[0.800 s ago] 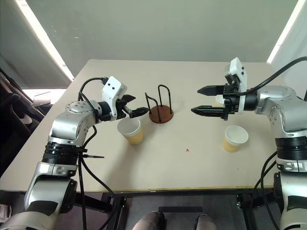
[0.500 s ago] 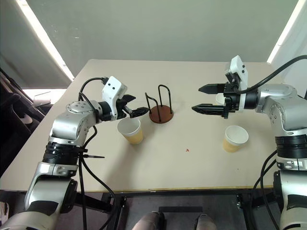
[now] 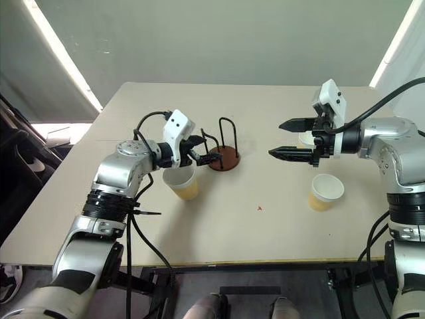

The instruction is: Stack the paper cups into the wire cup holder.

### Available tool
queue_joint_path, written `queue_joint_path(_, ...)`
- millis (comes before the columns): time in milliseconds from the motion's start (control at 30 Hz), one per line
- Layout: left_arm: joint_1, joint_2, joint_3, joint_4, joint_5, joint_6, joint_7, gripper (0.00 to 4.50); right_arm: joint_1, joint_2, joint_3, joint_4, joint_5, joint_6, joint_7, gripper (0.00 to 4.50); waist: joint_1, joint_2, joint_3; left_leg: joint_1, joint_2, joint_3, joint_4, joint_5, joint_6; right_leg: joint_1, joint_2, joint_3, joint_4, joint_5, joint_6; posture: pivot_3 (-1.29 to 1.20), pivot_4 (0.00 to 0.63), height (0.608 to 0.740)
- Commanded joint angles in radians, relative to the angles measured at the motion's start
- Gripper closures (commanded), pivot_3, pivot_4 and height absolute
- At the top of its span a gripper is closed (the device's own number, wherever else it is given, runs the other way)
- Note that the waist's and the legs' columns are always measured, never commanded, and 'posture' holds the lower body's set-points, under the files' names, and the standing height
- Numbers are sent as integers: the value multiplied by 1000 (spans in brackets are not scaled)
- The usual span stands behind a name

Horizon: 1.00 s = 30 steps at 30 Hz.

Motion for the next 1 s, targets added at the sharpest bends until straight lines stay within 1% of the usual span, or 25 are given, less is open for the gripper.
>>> queue_joint_path(33,-54,-10,-3,35,14,-49,-19,36,-6,-21,-47,-44,24,4,-11,63,1,0,0,0,0,0,0,0,0,0,0,0,0,0,0,0,150,740)
queue_joint_path(400,-115,-72,-20,200,51,-146,-38,36,3,-24,-55,-68,36,14,-28,63,1,0,0,-1,0,1,0,0,1,0,0,1,-2,1,3,0,150,740)
queue_joint_path(533,-126,-87,-28,233,61,-172,-59,36,6,-27,-55,-75,42,16,-35,63,2,0,0,-1,0,1,0,0,1,0,0,1,-4,5,9,0,150,740)
queue_joint_path(600,-131,-94,-29,244,62,-181,-67,36,7,-30,-56,-78,45,17,-37,63,2,0,0,-2,0,2,0,-1,1,0,0,1,-5,5,9,0,150,740)
queue_joint_path(733,-142,-103,-17,250,60,-189,-80,1265,8,-36,-56,-81,49,19,-40,63,2,0,0,-3,0,2,0,-1,2,0,0,1,-8,6,10,0,150,740)
queue_joint_path(1000,-153,-105,-11,249,66,-211,-73,4231,10,-43,-58,-79,48,18,-46,63,3,0,0,-5,0,2,0,-2,3,0,0,1,-12,7,12,0,150,740)
